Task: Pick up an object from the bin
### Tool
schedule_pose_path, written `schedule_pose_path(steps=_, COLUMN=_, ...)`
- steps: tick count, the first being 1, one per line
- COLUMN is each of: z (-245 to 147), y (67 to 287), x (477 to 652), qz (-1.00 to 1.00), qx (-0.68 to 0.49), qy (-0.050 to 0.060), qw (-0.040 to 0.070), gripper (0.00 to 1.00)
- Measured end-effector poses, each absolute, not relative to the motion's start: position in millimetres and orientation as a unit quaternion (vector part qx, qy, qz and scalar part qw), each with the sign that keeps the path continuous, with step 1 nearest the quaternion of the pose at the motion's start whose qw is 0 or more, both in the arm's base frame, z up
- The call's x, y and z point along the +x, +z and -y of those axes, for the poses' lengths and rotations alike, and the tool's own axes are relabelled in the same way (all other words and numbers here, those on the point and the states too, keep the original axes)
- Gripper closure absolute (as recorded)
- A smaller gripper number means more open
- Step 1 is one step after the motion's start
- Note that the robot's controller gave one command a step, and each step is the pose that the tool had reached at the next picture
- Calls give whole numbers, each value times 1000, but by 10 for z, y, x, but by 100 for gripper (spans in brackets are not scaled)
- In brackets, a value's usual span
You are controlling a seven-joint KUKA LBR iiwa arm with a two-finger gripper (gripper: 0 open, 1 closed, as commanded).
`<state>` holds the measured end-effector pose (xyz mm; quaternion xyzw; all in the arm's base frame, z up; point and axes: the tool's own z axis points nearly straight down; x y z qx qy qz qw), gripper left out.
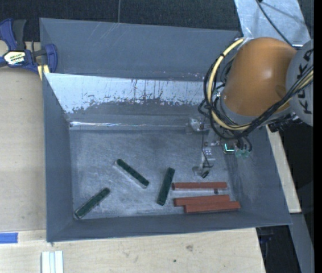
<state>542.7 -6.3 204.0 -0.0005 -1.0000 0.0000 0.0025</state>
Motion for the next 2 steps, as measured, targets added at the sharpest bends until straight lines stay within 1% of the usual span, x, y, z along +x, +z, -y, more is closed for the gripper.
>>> schedule_pose_path(steps=1, z=64, y=2087, x=5443, qz=1000, qx=0, qy=0, qw=-2, gripper=100)
schedule_pose_path(steps=2, z=64, y=2087, x=5443, qz=1000, qx=0, qy=0, qw=-2, gripper=0)
